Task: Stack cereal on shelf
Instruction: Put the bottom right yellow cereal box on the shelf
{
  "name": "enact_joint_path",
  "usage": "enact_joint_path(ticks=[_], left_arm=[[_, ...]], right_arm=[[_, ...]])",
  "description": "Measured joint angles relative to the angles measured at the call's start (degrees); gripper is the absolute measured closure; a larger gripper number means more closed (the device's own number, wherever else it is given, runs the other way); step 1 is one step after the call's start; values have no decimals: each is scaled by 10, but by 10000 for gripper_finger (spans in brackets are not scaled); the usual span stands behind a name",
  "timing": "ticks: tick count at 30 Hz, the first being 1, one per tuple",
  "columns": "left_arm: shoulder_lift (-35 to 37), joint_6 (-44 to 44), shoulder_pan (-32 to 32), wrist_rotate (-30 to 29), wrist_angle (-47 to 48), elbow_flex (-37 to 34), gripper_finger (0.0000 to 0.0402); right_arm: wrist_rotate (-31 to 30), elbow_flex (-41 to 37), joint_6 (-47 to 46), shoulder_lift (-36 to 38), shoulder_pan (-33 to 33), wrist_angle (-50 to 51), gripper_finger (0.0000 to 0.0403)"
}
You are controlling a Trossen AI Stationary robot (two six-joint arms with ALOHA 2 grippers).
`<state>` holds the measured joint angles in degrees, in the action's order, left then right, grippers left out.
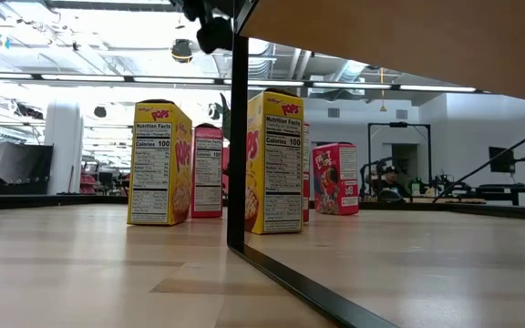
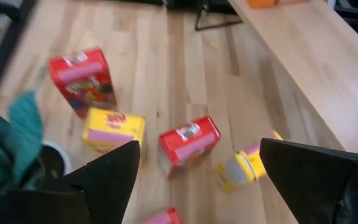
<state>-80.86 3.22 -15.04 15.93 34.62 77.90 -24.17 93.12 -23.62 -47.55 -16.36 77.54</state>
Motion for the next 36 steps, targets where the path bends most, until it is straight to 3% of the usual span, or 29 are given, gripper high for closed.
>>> enact_joint_path(ticks=[9,18,25,36], left_arm=[[0,6,-53,73,-50,-12,81],[0,17,-72,121,-39,-12,81],[-9,55,-51,74,16,-12,81],[-32,80,15,72,28,-12,81]], right_arm=[[-19,0,0,0,0,0,203],[-30,0,1,0,0,0,199],[-62,0,2,-1,0,0,184],[-93,0,1,-1,0,0,162]])
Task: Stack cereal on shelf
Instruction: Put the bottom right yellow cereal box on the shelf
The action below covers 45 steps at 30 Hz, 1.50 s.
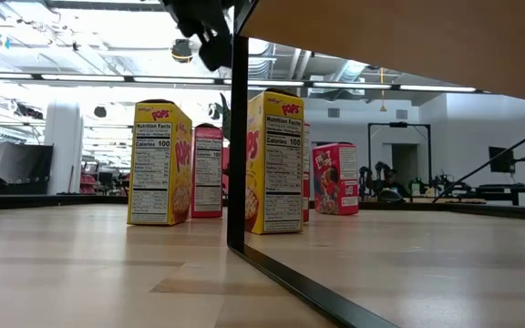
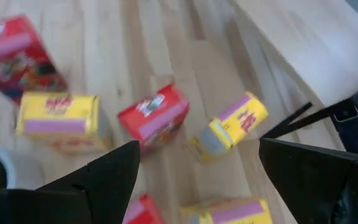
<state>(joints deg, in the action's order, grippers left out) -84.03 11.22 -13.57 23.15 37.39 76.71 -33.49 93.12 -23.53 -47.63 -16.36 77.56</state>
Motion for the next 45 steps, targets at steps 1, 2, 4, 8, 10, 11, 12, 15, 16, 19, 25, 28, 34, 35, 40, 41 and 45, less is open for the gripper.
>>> enact_joint_path(ticks=[1,2,4,8,10,11,12,15,16,19,25,28,34,35,40,41,45], left_arm=[[0,7,8,-4,1,0,81],[0,15,16,-10,4,0,81],[0,23,32,-28,7,0,81],[-5,2,60,-42,11,0,81],[-5,-12,75,-43,10,0,81],[-5,-18,82,-45,11,0,81],[-5,-22,90,-45,17,0,81],[-4,-35,113,-49,54,0,81],[-3,-41,121,-54,65,0,81],[-3,-55,147,-76,92,0,81],[-3,-87,198,-145,92,0,81],[-3,-94,217,-164,84,0,81],[-4,-55,223,-162,35,0,81],[-4,-38,220,-162,26,0,81],[-15,44,199,-137,-23,1,81],[-23,59,195,-128,-33,1,81],[-69,114,179,-65,-53,1,81]], right_arm=[[0,0,0,0,0,0,162],[0,0,0,0,0,0,162],[1,0,0,0,0,0,162],[1,0,0,0,0,0,163],[1,0,0,0,0,0,163],[1,0,0,0,0,0,163],[1,0,0,0,0,0,163],[1,0,1,0,0,0,163],[1,0,2,0,0,1,163],[2,0,2,0,0,6,163],[2,0,2,0,0,25,163],[4,0,2,0,0,31,163],[4,0,0,0,0,34,163],[4,0,0,0,0,34,163],[5,0,0,0,0,34,163],[5,0,0,0,0,34,163],[5,0,0,0,0,34,163]])
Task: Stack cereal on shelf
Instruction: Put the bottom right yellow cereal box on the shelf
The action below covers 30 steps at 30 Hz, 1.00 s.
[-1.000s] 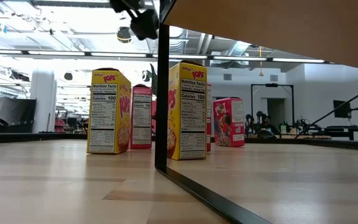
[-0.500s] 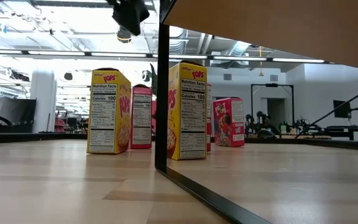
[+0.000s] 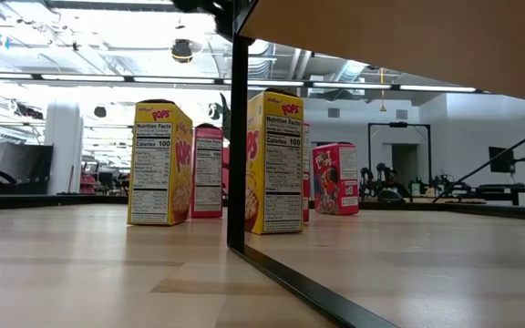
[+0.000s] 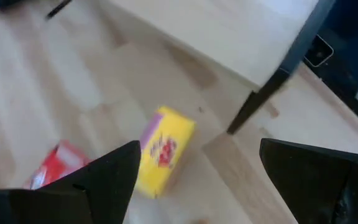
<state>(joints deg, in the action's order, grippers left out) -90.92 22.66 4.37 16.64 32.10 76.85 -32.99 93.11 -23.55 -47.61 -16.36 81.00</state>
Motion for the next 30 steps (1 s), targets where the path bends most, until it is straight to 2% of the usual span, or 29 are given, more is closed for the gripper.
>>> enact_joint_path(ticks=[4,9,12,17,30], left_arm=[[-32,70,-20,86,-28,9,81],[-56,173,-42,85,-38,26,81],[-81,188,-52,96,-54,31,81],[-119,184,-59,151,-69,31,81],[-178,213,-56,124,-84,31,81]], right_arm=[[1,0,0,0,0,0,163],[1,0,-13,0,0,0,163],[1,0,-33,0,0,0,163],[4,0,-36,0,0,0,163],[16,0,-34,0,0,0,163]])
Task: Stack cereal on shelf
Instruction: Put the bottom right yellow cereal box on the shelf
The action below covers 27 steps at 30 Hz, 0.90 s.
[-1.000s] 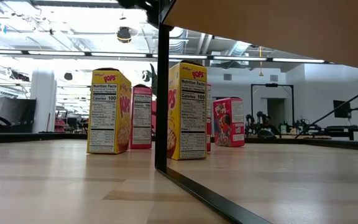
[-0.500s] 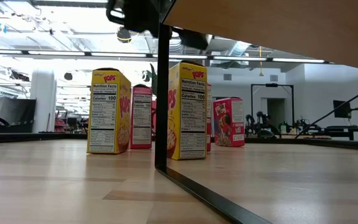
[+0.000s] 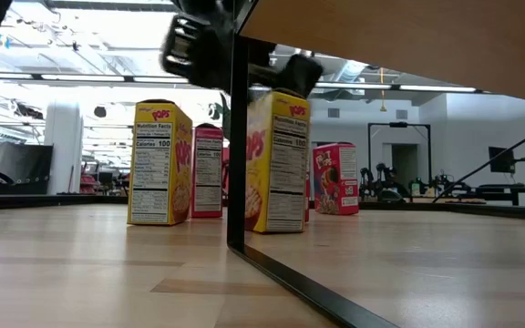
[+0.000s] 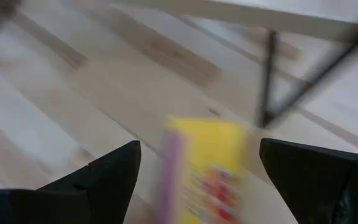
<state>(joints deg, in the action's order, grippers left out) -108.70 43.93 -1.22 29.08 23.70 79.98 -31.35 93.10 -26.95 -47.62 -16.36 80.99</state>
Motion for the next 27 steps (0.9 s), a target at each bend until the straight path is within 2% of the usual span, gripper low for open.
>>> enact_joint_path(ticks=[4,10,20,27], left_arm=[[-11,5,5,-55,9,0,81],[-11,4,14,-64,23,-2,87],[-11,-31,14,-79,20,-2,168],[-11,-117,15,-108,23,-2,191]], right_arm=[[0,0,1,0,0,0,163],[0,0,0,0,0,0,163],[0,0,-1,0,0,0,163],[0,0,-1,0,0,0,163]])
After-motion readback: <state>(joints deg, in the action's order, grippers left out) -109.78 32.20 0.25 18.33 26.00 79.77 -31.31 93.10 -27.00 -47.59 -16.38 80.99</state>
